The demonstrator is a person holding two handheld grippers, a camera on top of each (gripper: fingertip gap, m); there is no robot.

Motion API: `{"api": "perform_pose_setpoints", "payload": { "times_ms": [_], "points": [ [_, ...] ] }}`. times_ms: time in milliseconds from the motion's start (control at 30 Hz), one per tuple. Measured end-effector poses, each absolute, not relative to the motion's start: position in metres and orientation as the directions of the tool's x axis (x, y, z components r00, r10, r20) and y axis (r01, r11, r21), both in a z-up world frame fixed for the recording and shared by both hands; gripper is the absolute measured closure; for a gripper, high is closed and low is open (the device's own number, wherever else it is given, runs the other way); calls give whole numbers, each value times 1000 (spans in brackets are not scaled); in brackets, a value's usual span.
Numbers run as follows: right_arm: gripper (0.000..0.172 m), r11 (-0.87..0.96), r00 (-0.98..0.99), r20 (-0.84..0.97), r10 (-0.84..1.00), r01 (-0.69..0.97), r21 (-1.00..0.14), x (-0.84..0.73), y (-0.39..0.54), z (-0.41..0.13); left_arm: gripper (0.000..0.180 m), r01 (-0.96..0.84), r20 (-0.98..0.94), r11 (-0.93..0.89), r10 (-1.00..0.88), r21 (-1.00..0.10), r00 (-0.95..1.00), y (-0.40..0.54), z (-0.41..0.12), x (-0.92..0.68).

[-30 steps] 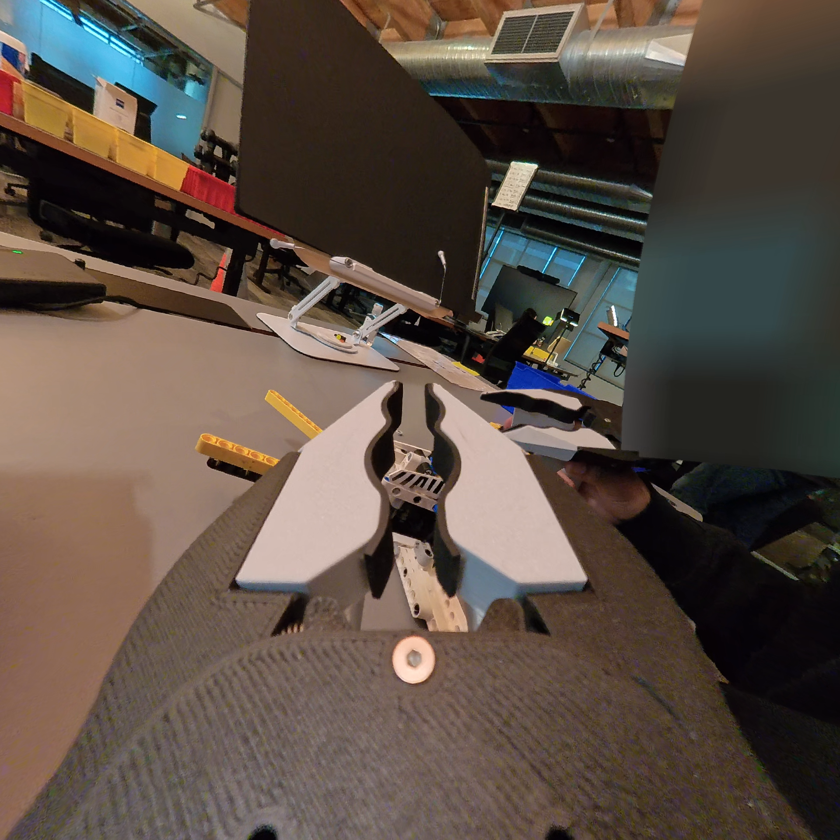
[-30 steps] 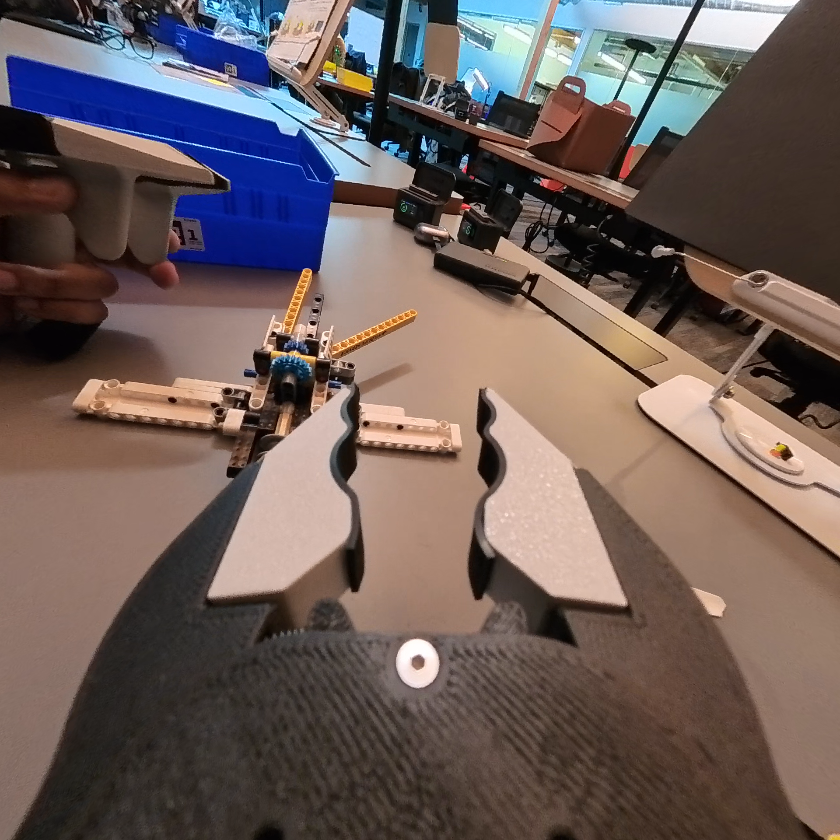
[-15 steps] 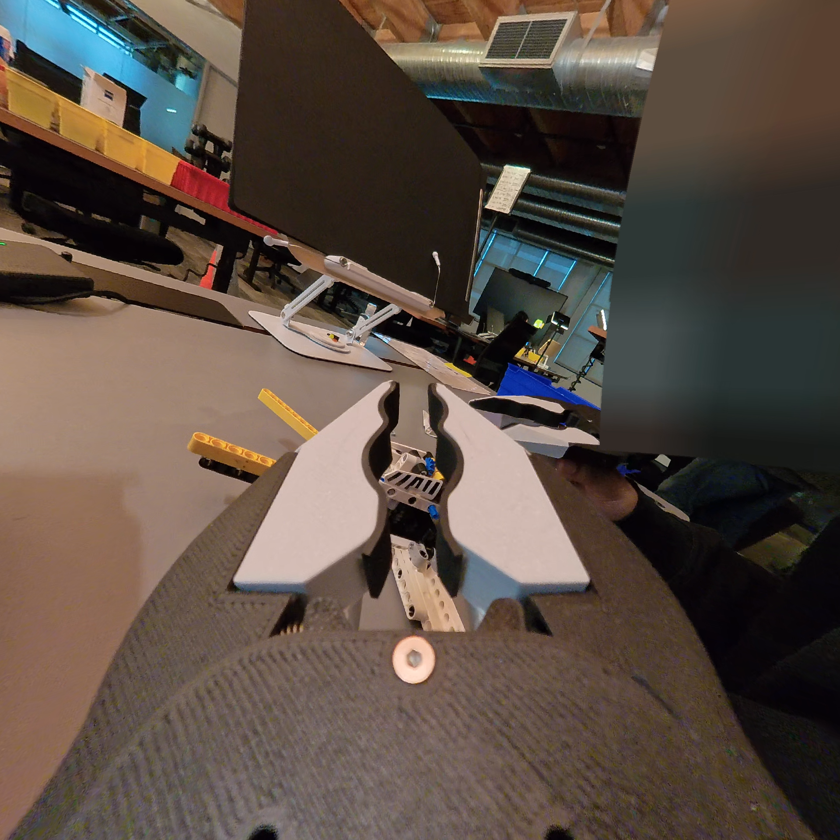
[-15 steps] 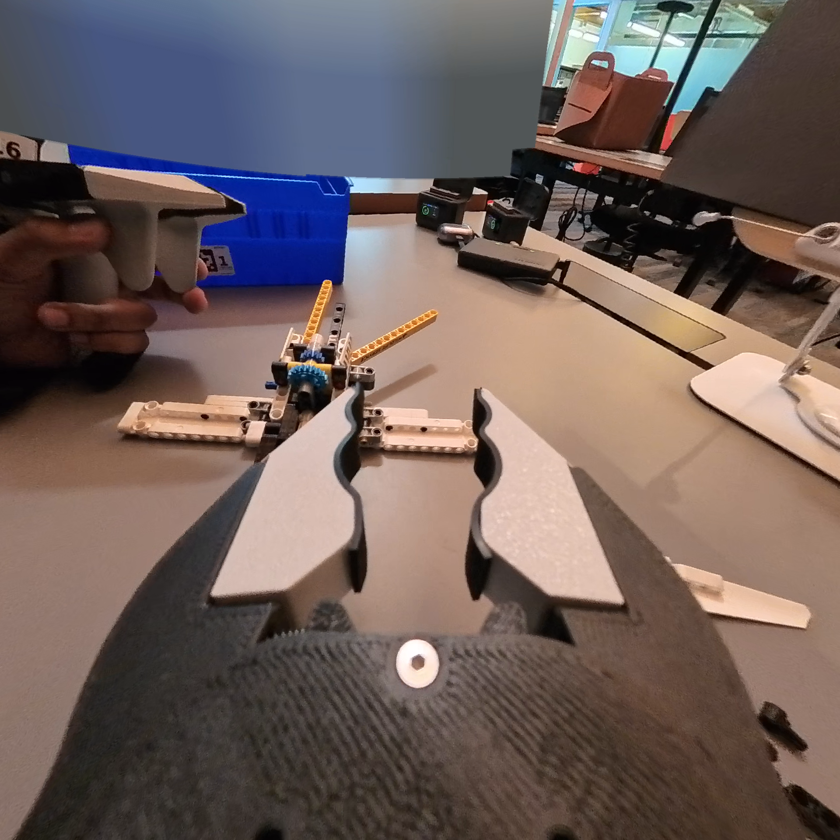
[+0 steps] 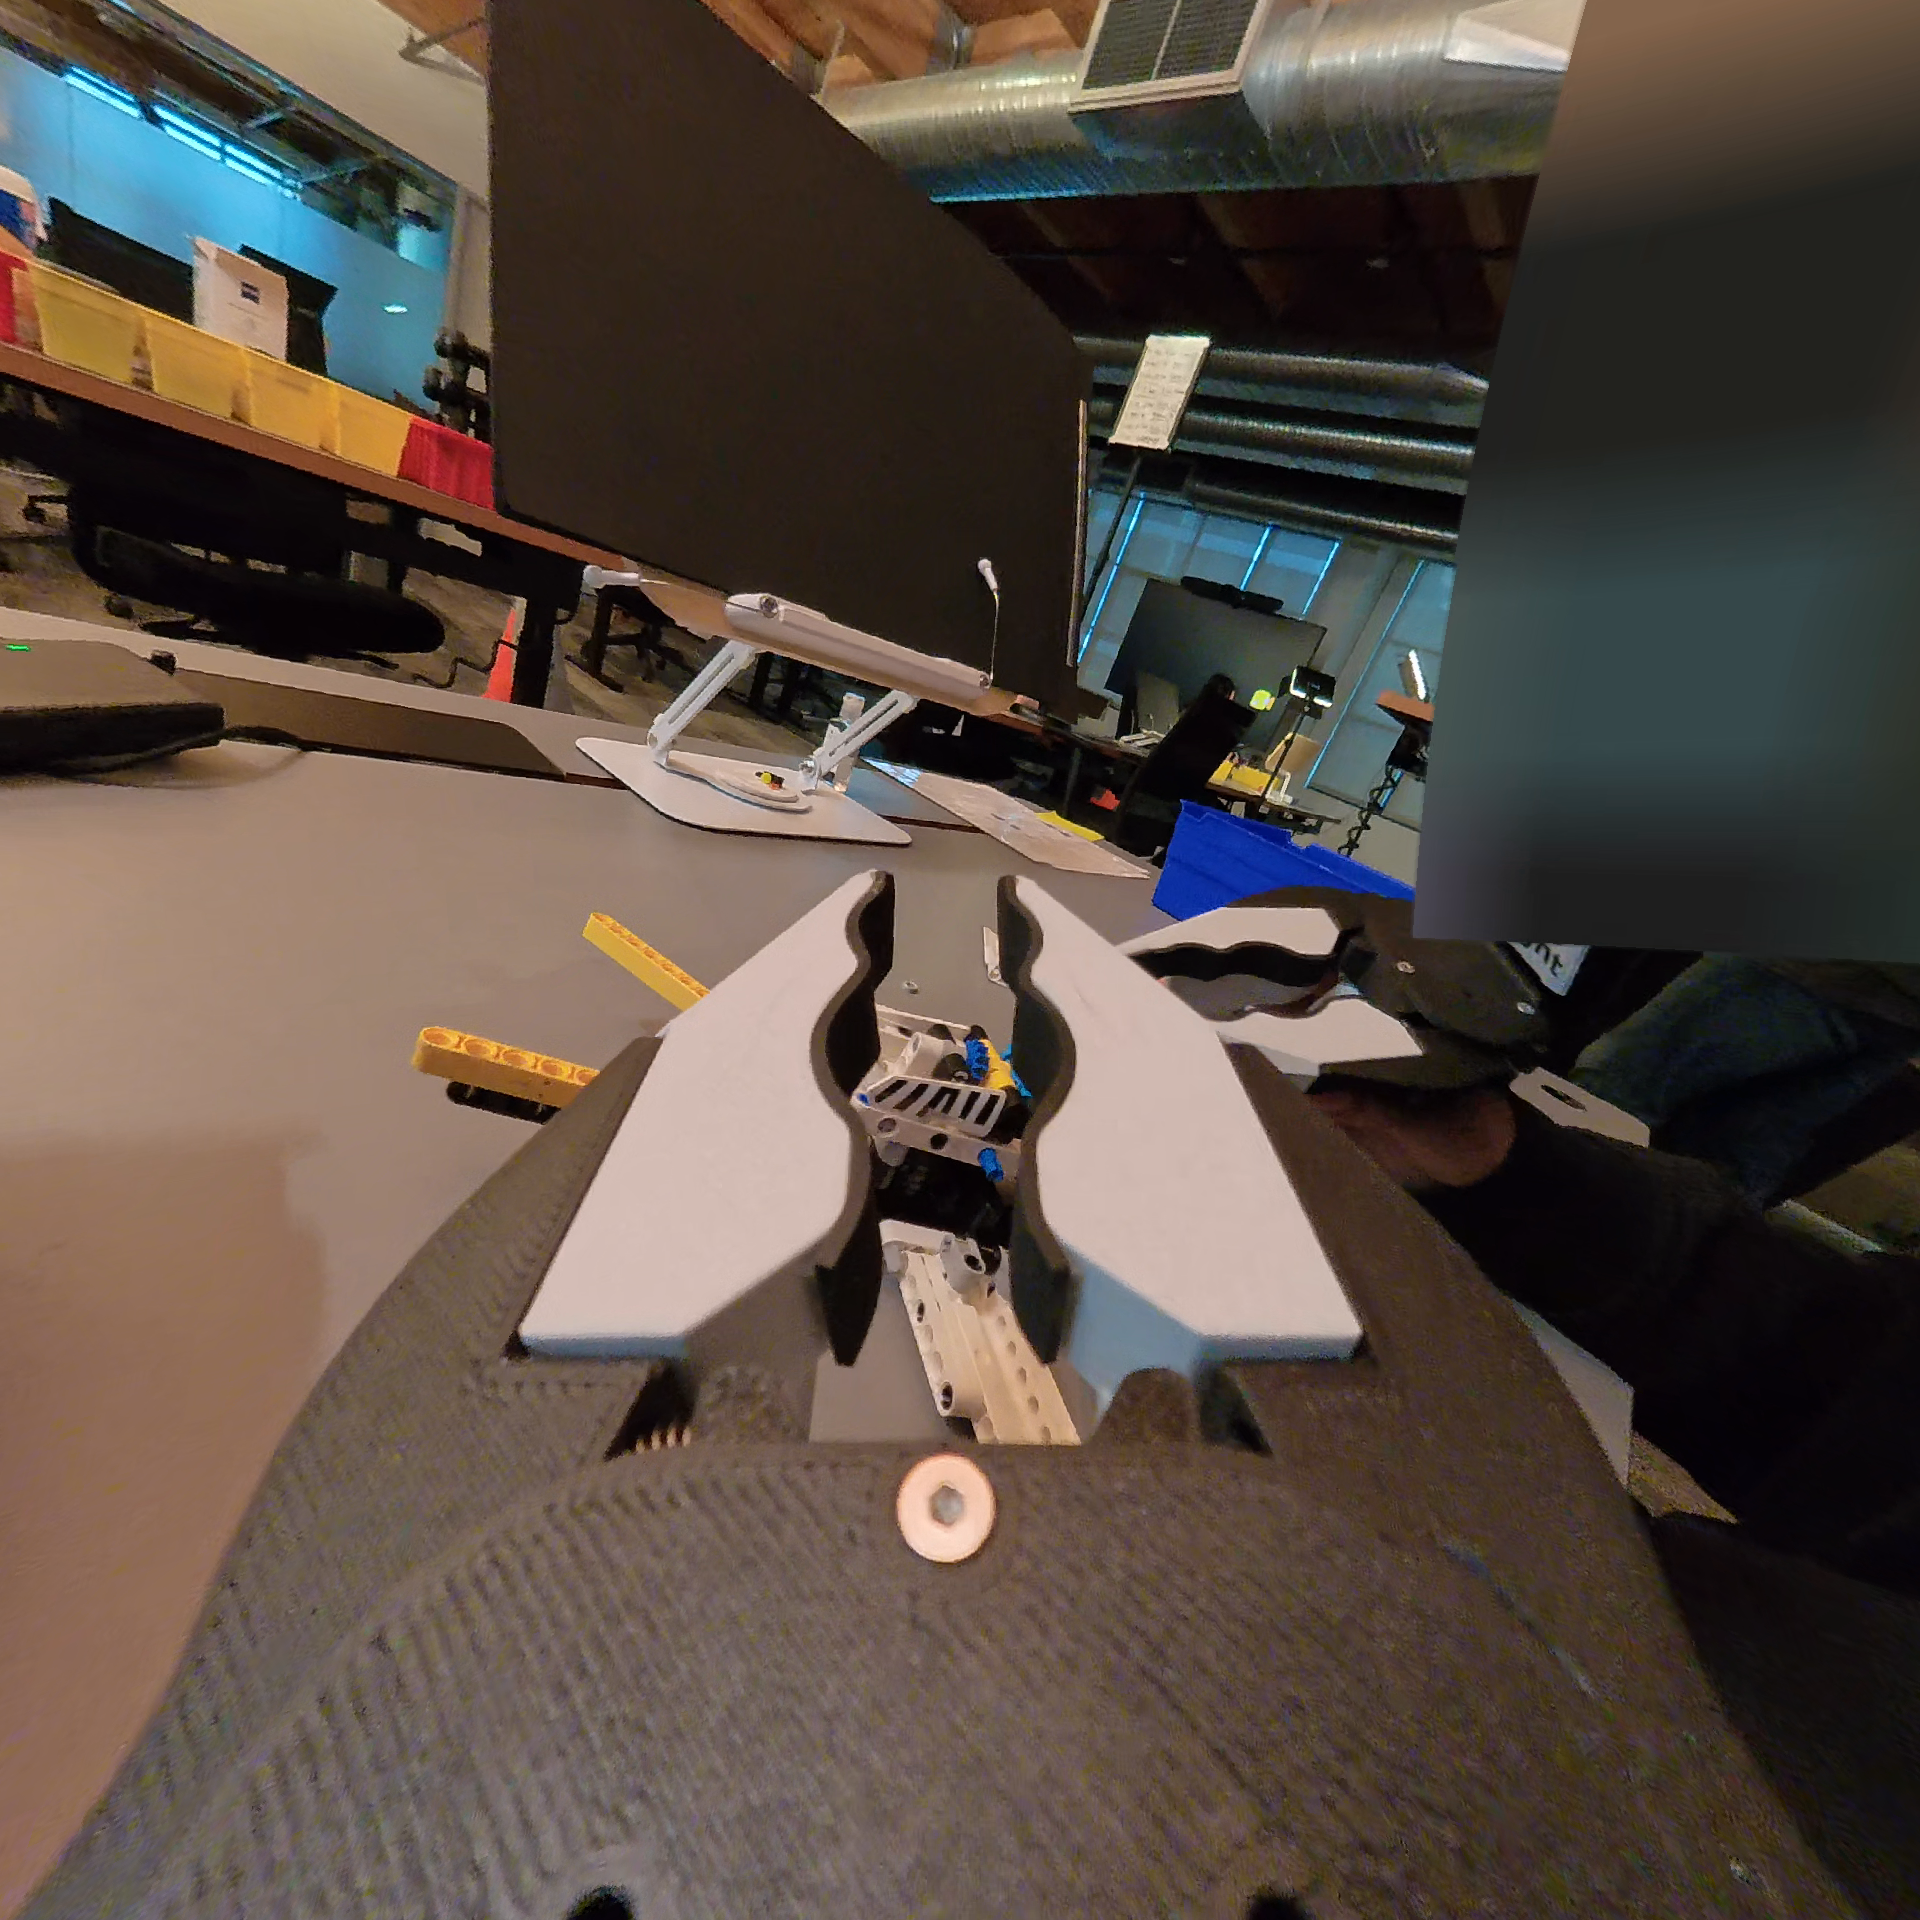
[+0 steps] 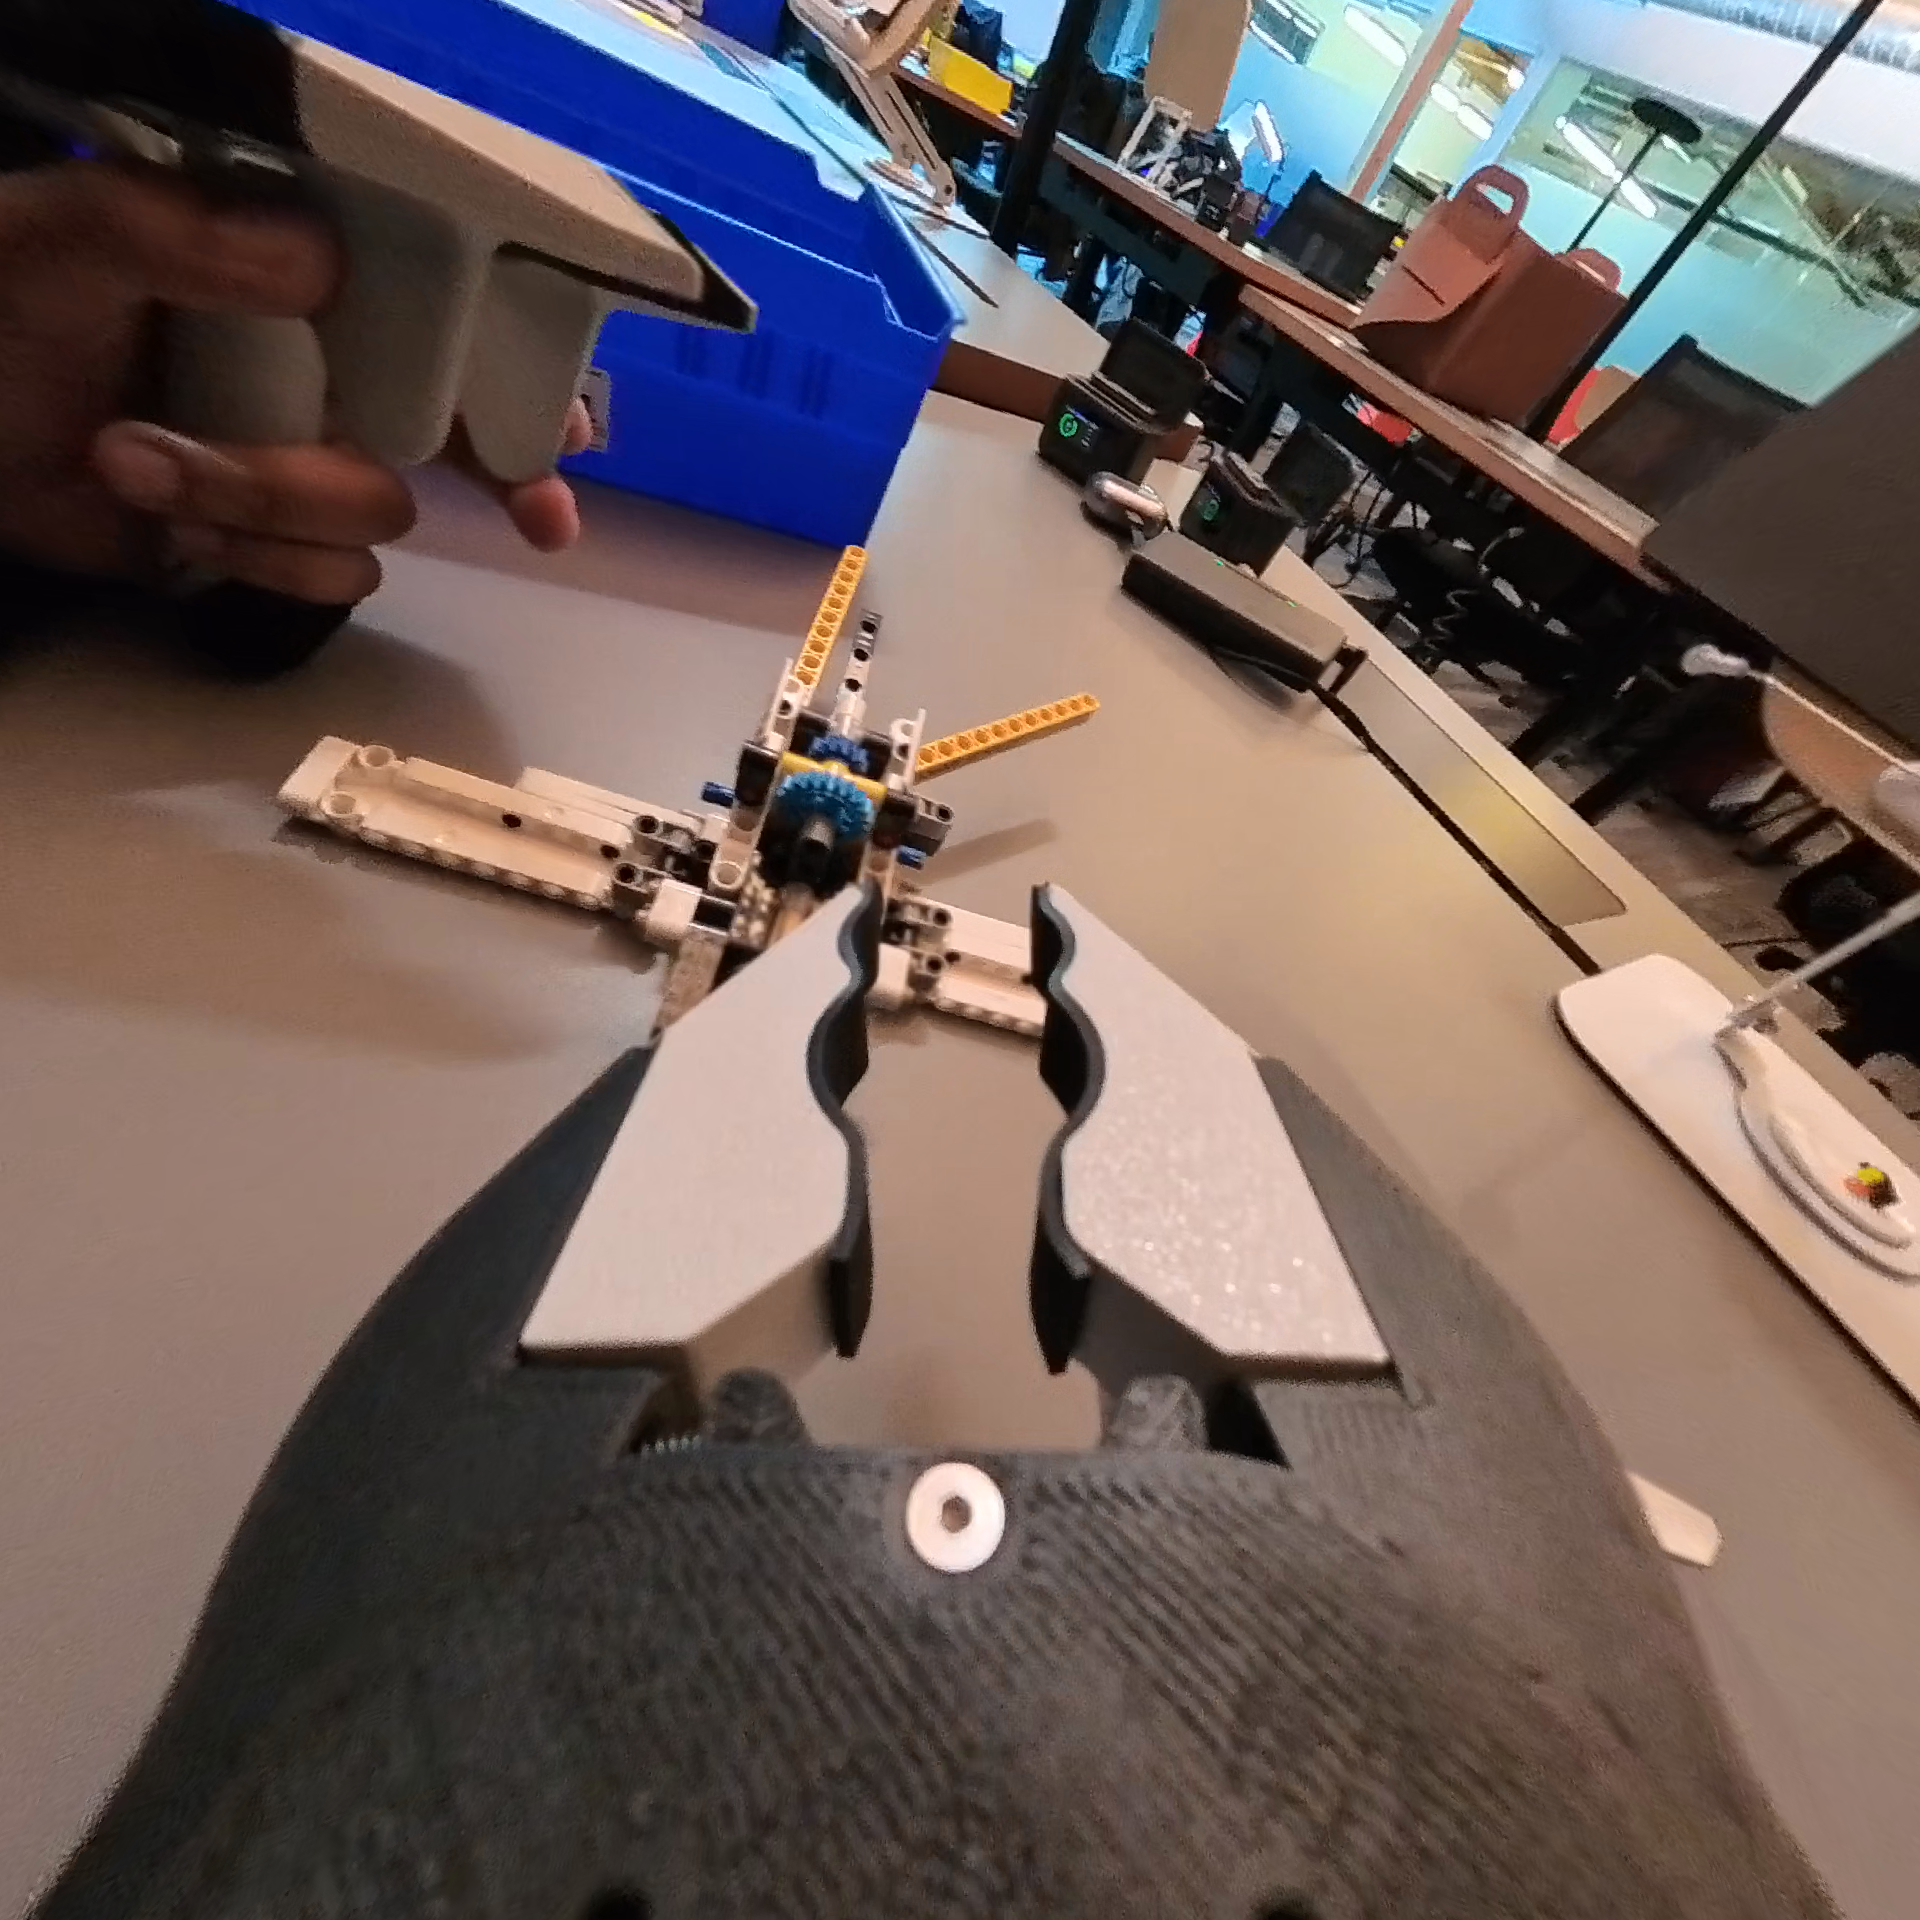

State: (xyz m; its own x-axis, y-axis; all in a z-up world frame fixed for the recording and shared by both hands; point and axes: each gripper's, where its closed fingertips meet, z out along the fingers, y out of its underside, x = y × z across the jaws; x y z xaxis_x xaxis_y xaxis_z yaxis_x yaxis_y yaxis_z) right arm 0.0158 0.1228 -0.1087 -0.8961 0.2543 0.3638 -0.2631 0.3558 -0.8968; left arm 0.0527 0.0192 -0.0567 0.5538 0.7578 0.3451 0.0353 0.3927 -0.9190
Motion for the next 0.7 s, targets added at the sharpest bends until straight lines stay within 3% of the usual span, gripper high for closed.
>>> {"api": "perform_pose_setpoints", "payload": {
  "times_ms": [400,500,600,700],
  "points": [
    [143,314,-901,342,265,-254,-915,24,120,-101,164,-3,273,321,810,-947,519,24,-57,55],
    [138,328,-904,325,279,-228,-917,24,117,-106,170,136,221,180,874,-974,432,33,-78,49],
    [134,343,-920,284,271,-183,-921,26,112,-112,160,386,83,-95,904,-918,420,49,-120,50],
    [132,332,-938,219,270,-122,-935,27,105,-113,156,448,113,-104,895,-888,432,62,-131,50]
  ]
}}
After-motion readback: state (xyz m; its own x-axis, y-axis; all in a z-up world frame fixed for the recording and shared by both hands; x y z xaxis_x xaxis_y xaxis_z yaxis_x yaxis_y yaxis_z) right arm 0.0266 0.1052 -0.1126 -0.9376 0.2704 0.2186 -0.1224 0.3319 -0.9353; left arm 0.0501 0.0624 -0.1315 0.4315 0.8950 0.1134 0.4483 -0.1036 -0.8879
